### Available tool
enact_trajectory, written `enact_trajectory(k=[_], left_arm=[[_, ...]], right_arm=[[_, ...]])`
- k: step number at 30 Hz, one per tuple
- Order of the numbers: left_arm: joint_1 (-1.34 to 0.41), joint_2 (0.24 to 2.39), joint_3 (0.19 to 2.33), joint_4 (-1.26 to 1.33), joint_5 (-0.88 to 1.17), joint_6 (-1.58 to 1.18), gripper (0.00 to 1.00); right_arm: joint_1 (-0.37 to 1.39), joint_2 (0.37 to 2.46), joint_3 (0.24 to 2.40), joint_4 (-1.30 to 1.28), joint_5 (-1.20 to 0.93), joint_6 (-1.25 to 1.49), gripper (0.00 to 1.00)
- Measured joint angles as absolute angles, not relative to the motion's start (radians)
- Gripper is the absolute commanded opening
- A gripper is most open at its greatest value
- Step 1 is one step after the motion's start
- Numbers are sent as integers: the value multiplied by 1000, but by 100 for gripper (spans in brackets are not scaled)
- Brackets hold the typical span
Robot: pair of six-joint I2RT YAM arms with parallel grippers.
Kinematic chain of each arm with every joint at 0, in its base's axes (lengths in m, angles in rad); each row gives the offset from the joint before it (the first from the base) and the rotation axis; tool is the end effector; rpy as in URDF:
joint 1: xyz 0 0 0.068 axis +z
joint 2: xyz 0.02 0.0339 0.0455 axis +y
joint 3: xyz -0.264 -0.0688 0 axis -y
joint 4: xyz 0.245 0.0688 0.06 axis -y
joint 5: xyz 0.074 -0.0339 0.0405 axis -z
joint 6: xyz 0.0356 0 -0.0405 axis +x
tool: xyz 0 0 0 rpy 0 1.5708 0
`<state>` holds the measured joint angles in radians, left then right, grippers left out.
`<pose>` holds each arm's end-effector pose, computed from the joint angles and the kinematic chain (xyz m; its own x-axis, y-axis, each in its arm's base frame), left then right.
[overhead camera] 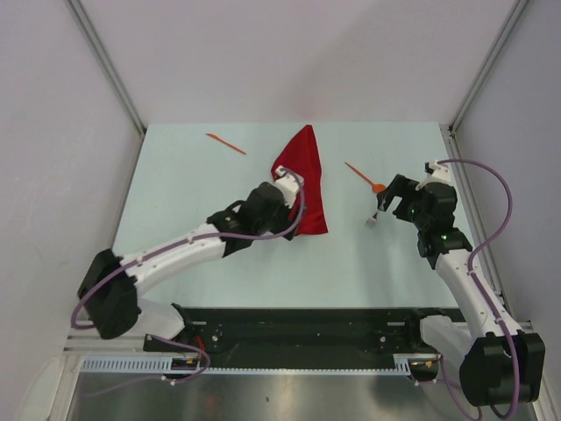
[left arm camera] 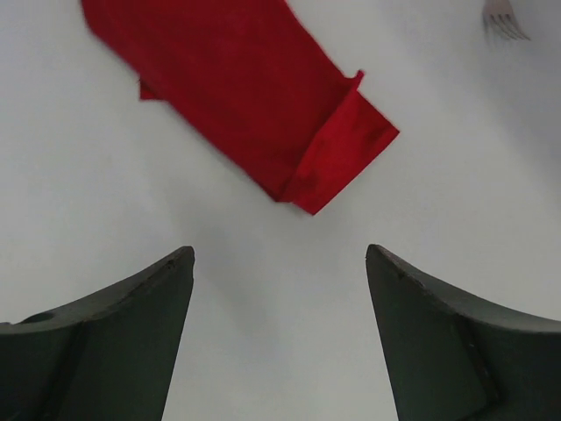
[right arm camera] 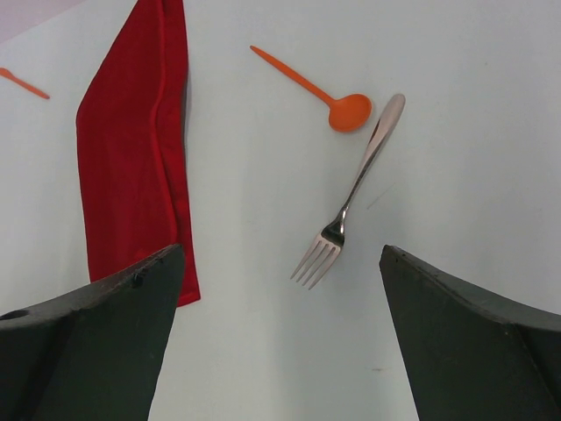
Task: Fold the napkin, place the utensils inside, and roll it up
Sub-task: Flatten the napkin out
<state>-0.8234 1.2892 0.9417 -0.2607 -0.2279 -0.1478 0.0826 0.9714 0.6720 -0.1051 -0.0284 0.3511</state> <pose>0.2007 -0.2048 0.2780 -0.4708 0.2970 -0.8307 0.5249 0.8512 0.0068 0.2228 0.0195 0.2734 -0.4056 0.3114 -0.8594 0.0330 0.9446 0.3267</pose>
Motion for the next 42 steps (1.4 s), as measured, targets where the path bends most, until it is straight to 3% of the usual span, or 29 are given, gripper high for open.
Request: enact_trajectory(k=[14,32,35,37,38,39,40,42], left_arm=[[-898,1830,1319,-141,-70,71,64],[-867,1979,1392,-144,-115,87,61],[-861,1983,1392,-140,-120,86,54],[-859,1984,1392,-133,-119,84,40],[-857,1985,1392,-128,-118,80,32],[-855,1987,1392,-121,-118,77,11],[-852,1990,1392,-114,-117,73,0],[-849,1995,1392,-109,-118,58,0]], right_arm=[[52,970,672,-136,-75,366,100],[32,977,672,-139,-138,374,100],[30,982,672,-139,-142,374,100],[30,987,672,-139,-144,374,100],[30,989,672,-139,-146,374,100],[30,991,672,-139,-147,374,100],[29,992,672,-139,-148,374,100],[29,993,672,-139,-149,374,100]])
